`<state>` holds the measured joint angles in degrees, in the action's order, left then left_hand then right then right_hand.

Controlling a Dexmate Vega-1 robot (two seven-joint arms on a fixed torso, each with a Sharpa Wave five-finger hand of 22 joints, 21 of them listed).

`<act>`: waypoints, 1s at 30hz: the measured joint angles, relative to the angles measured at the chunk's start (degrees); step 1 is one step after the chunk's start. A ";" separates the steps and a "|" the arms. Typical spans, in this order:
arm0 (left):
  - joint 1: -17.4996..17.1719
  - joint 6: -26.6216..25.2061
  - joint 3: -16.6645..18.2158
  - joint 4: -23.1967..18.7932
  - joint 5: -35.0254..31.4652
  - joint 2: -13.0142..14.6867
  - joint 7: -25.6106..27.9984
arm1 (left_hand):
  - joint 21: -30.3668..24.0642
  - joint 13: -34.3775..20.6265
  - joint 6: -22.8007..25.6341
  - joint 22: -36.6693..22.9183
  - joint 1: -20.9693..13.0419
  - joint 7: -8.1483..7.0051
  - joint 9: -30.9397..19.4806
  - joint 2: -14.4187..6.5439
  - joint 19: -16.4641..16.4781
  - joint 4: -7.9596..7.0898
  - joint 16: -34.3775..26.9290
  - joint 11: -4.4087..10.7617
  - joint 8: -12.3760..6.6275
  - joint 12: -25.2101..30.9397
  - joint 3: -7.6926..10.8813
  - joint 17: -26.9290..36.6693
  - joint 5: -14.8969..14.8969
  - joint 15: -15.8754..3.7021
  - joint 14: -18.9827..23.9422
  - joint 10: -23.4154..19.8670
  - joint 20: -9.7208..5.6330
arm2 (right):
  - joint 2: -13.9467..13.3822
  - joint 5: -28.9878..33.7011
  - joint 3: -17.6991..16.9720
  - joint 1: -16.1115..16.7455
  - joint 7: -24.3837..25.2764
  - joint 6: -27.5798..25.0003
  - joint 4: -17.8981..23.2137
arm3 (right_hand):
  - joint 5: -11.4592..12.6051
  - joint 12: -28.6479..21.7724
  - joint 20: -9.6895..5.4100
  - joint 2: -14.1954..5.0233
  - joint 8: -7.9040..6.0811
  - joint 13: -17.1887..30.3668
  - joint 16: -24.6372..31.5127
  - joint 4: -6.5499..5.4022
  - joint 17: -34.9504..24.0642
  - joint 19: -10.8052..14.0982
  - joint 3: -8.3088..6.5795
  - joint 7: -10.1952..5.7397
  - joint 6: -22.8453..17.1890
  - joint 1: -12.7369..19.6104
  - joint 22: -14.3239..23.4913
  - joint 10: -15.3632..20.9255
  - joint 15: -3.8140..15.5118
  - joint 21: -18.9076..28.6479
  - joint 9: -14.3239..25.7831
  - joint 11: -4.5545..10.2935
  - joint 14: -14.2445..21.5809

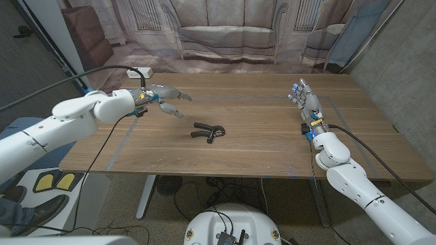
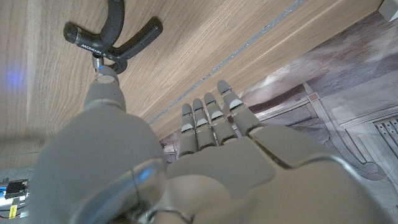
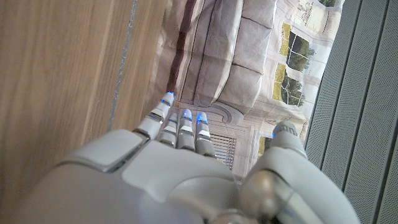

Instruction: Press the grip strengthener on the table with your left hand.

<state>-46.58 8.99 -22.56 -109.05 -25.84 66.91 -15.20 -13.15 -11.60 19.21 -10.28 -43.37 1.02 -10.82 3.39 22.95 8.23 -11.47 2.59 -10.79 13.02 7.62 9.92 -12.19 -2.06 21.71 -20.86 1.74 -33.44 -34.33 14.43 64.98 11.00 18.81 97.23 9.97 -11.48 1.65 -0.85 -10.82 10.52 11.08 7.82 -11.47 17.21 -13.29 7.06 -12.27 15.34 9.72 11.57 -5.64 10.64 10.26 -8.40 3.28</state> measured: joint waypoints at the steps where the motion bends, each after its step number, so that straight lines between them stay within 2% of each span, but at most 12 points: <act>1: 0.59 0.04 -0.41 0.04 -0.24 -0.14 -0.59 | 0.00 0.00 -0.13 0.00 0.00 0.12 0.00 0.00 0.00 0.00 0.00 0.09 0.00 0.00 0.00 0.05 0.00 0.00 0.00 0.09 0.00 | 0.03 0.00 0.01 -0.05 -0.06 0.00 -0.03 | 0.00 0.00 0.00 0.00 0.00 0.00 0.00 0.00 0.00 0.00 0.00 0.00 0.00 0.00 0.00 0.00 0.00 0.00 0.00 0.00 0.00; 6: 2.78 0.53 -2.04 0.36 -1.37 -0.83 -3.33 | 0.00 0.00 -1.06 -0.16 -0.30 0.43 0.00 0.29 0.31 0.00 0.03 -0.17 0.21 -0.32 0.00 0.10 0.00 0.12 -0.12 0.49 0.31 | 0.15 -0.11 0.15 -0.28 -0.36 0.00 -0.38 | 0.00 0.00 0.00 0.00 0.00 0.00 0.00 0.00 0.00 0.00 0.00 0.00 0.00 0.00 0.00 0.00 0.00 0.00 0.00 0.00 0.00; 9: 4.15 0.85 -3.03 0.60 -1.97 -1.38 -4.86 | 0.00 -0.15 -2.42 -0.28 -0.67 0.93 0.00 -0.08 0.26 0.00 0.68 -1.10 0.42 -0.94 0.00 0.10 0.00 1.14 -1.15 1.90 0.35 | 0.23 -0.27 0.20 -0.40 -0.51 0.00 -0.53 | 0.00 0.00 0.00 0.00 0.00 0.00 0.00 0.00 0.00 0.00 0.00 0.00 0.00 0.00 0.00 0.00 0.00 0.00 0.00 0.00 0.00; 13: 6.00 0.85 -4.35 1.05 -1.97 -2.13 -4.86 | 0.48 -0.28 -5.36 -0.28 -0.69 1.85 0.00 -0.07 -0.97 0.00 1.14 -1.87 0.64 -1.60 0.00 0.10 0.00 2.08 -3.57 4.55 1.33 | 0.23 -0.40 0.20 -0.40 -0.64 0.00 -0.53 | 0.00 0.00 0.00 -0.23 0.00 0.00 0.00 0.00 0.00 0.00 0.00 0.00 0.00 0.23 0.00 0.00 0.00 0.00 0.00 0.00 0.00; 14: 6.44 1.68 -4.63 1.19 -3.33 -2.30 -8.43 | 0.50 -0.28 -5.81 -0.28 -1.21 1.87 0.00 0.11 -1.14 0.00 1.34 -1.89 0.64 -1.60 0.00 0.10 0.00 2.23 -3.72 4.94 1.33 | 0.32 -0.41 0.28 -0.59 -0.67 0.00 -0.81 | 0.00 0.00 0.00 -0.23 0.00 0.00 0.00 0.00 0.00 0.00 0.00 0.00 0.00 0.23 0.00 0.00 0.00 0.00 0.00 0.00 0.00; 22: 9.10 3.48 -6.47 2.38 -4.56 -3.55 -11.83 | 0.94 -0.55 -7.92 -0.25 -2.72 2.39 0.00 -0.59 -1.14 0.25 1.34 -1.86 0.64 -1.82 0.25 0.10 0.00 2.15 -4.87 6.39 1.33 | 0.32 -0.47 0.30 -0.74 -0.74 0.00 -0.94 | 0.00 0.00 0.00 -0.23 0.00 0.00 0.00 0.00 0.00 0.00 0.00 0.00 0.00 0.23 0.00 0.00 0.00 0.00 0.00 0.00 0.00; 30: 11.64 5.83 -8.47 3.96 -5.76 -5.05 -14.68 | 1.60 -0.55 -11.88 -0.10 -3.40 3.08 0.01 0.09 -2.19 0.25 1.34 -2.37 0.87 -2.17 0.25 0.10 -0.41 2.56 -7.32 9.95 1.15 | 0.37 -0.47 0.30 -0.92 -0.73 0.00 -0.98 | 0.00 0.00 0.00 -0.35 0.00 0.00 0.00 0.00 0.00 0.00 0.00 0.00 0.00 0.71 0.00 0.00 0.00 0.00 0.00 0.01 0.00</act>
<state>-34.94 14.81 -31.03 -105.09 -31.60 61.86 -29.88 -11.54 -12.14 7.33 -10.39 -46.78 4.10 -10.81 3.47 20.75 8.47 -10.13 0.22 -9.92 10.85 7.86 10.02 -12.60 0.50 14.39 -10.91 2.89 -33.07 -34.80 14.74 64.06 10.27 18.81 96.26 9.97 -11.48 1.65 -1.19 -10.82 10.52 11.08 7.82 -11.47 17.20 -13.30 7.06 -12.27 16.04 9.73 11.57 -5.63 10.64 10.26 -8.39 3.27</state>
